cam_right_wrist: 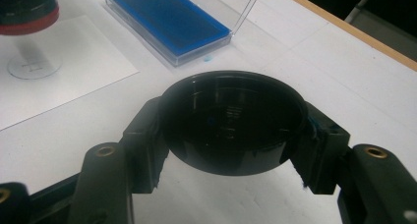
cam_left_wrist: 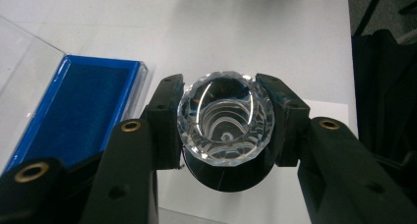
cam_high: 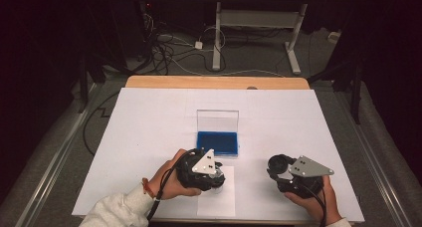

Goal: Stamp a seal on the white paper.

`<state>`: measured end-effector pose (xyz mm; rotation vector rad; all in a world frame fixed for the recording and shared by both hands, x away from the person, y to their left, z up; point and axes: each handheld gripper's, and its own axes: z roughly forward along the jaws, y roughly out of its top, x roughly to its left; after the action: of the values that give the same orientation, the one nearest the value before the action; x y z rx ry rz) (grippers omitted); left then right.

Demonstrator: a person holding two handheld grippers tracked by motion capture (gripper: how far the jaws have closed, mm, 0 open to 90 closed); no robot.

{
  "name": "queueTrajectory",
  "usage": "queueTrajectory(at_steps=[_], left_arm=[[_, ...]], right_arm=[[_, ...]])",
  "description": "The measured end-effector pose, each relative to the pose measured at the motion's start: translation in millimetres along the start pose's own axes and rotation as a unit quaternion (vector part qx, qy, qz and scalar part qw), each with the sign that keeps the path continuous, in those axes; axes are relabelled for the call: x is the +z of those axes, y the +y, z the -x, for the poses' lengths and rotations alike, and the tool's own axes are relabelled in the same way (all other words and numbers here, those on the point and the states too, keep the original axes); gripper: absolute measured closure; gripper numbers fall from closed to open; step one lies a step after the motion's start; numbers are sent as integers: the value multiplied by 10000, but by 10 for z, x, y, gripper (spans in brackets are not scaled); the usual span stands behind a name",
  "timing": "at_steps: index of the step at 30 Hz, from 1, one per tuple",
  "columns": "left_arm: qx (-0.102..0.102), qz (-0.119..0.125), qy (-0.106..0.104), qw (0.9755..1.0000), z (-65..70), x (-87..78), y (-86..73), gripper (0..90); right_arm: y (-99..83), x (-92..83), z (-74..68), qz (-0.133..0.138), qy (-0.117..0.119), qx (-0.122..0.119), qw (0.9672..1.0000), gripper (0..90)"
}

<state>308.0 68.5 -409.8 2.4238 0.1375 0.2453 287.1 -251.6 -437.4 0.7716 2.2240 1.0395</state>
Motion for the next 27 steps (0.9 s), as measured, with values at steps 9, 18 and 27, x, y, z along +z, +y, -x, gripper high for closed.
queueTrajectory(at_steps=[9, 18, 27], left_arm=[[-32, -109, -66, 9999, 8, 62, -38, 546], [-28, -76, -40, 10000, 11, 31, -34, 545], [-24, 17, -32, 10000, 21, -31, -13, 546]], right_arm=[[-5, 7, -3, -17, 26, 0, 10000, 386], [-5, 14, -11, -31, 35, -26, 10000, 386], [-5, 17, -11, -39, 52, -35, 10000, 386]])
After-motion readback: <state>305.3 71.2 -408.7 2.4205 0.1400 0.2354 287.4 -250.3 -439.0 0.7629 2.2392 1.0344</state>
